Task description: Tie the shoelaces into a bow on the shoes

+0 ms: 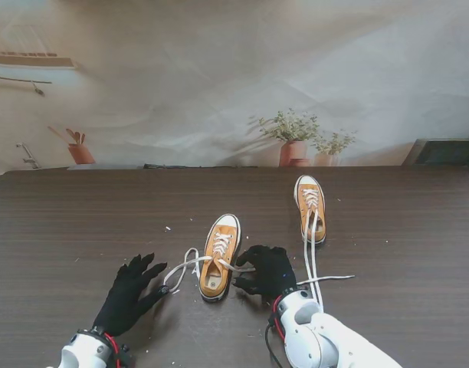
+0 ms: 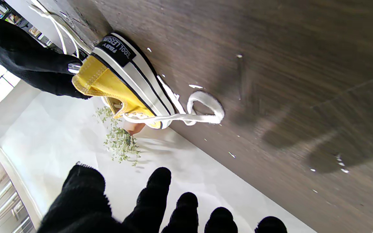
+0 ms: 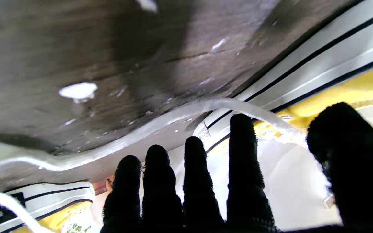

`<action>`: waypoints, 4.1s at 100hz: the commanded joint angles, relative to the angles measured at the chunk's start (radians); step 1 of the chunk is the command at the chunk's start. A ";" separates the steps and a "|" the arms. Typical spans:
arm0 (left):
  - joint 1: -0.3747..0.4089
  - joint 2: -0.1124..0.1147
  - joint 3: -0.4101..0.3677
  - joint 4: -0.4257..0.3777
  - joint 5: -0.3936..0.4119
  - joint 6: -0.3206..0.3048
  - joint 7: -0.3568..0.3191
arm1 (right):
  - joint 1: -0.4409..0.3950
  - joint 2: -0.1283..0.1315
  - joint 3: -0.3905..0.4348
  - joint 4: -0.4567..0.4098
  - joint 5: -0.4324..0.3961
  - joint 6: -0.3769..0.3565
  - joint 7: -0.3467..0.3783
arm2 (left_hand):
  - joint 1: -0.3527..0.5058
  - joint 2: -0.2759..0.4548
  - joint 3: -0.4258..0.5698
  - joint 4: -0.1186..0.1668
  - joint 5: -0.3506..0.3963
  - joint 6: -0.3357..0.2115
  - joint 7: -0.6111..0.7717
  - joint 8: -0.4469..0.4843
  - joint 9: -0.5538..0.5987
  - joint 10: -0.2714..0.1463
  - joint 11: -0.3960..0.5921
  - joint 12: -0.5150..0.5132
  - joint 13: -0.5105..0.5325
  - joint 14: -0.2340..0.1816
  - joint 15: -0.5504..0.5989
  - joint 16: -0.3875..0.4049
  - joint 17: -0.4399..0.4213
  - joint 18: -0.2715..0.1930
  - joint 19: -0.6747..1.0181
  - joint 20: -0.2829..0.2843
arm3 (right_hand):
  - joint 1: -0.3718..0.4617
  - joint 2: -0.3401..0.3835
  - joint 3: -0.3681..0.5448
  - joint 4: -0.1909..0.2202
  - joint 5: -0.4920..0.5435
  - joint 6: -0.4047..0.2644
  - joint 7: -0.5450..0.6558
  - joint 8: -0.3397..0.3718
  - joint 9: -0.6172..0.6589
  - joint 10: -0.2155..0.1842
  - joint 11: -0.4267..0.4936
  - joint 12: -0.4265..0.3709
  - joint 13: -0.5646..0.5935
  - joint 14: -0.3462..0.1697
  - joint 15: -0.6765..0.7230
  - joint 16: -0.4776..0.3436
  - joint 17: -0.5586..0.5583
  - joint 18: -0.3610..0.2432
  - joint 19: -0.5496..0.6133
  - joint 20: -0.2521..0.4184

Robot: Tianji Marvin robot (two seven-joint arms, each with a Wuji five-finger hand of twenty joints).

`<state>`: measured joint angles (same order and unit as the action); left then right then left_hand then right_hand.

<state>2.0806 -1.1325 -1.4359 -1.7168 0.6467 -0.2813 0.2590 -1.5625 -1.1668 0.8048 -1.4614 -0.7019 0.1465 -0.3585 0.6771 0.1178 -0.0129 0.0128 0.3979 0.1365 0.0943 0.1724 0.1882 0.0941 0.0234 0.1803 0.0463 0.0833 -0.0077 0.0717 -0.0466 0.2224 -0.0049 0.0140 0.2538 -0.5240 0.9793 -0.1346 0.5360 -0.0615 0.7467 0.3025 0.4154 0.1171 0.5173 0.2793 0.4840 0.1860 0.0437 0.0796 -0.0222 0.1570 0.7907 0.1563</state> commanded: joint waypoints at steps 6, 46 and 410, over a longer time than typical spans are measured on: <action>0.003 -0.001 0.000 -0.004 0.004 -0.006 -0.007 | 0.005 -0.006 -0.011 0.000 -0.002 0.009 0.010 | 0.018 -0.007 -0.009 -0.011 0.017 -0.031 -0.003 0.008 0.002 0.009 0.008 -0.006 -0.026 -0.008 -0.009 0.024 -0.004 -0.076 -0.014 0.004 | 0.033 -0.025 0.044 -0.005 0.024 0.012 0.017 0.035 0.029 0.011 0.016 0.014 0.030 0.010 0.011 0.014 0.000 0.014 0.016 -0.013; 0.007 -0.003 -0.002 -0.005 0.009 -0.018 0.007 | 0.076 -0.043 -0.075 0.081 0.028 0.063 -0.050 | 0.021 -0.005 -0.009 -0.012 0.030 -0.028 0.002 0.013 0.010 0.012 0.010 -0.005 -0.025 -0.007 -0.007 0.030 -0.003 -0.076 -0.014 0.006 | 0.082 -0.087 0.141 -0.053 0.141 0.028 0.149 0.156 0.081 0.027 0.053 0.031 0.085 0.034 0.033 0.023 0.036 0.058 0.057 0.004; -0.554 0.061 0.452 0.206 0.374 0.401 -0.125 | -0.040 -0.010 0.110 -0.148 0.258 -0.053 0.160 | 0.166 -0.635 0.441 -0.052 0.287 -0.121 0.513 0.326 0.431 0.043 0.418 0.355 0.434 0.152 0.651 0.527 0.203 0.122 1.173 0.609 | 0.290 -0.088 0.183 -0.174 0.283 0.045 0.523 0.211 0.962 -0.161 0.910 0.507 0.823 -0.112 1.749 0.777 1.203 0.256 1.303 0.796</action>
<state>1.5325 -1.0667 -0.9913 -1.5203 1.0230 0.1262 0.1439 -1.5984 -1.1821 0.9118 -1.5998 -0.4431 0.0919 -0.2152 0.7970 -0.4978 0.4131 -0.0111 0.6674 0.0896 0.5869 0.4712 0.6096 0.1547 0.4218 0.5107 0.4566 0.2476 0.6222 0.5635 0.1543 0.3587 1.1395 0.6242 0.5429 -0.6122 1.1628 -0.2880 0.8028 0.0084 1.2636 0.5260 1.3362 -0.0163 1.3799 0.7667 1.2791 0.1010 1.7077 0.8353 1.1420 0.4372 1.8049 0.9313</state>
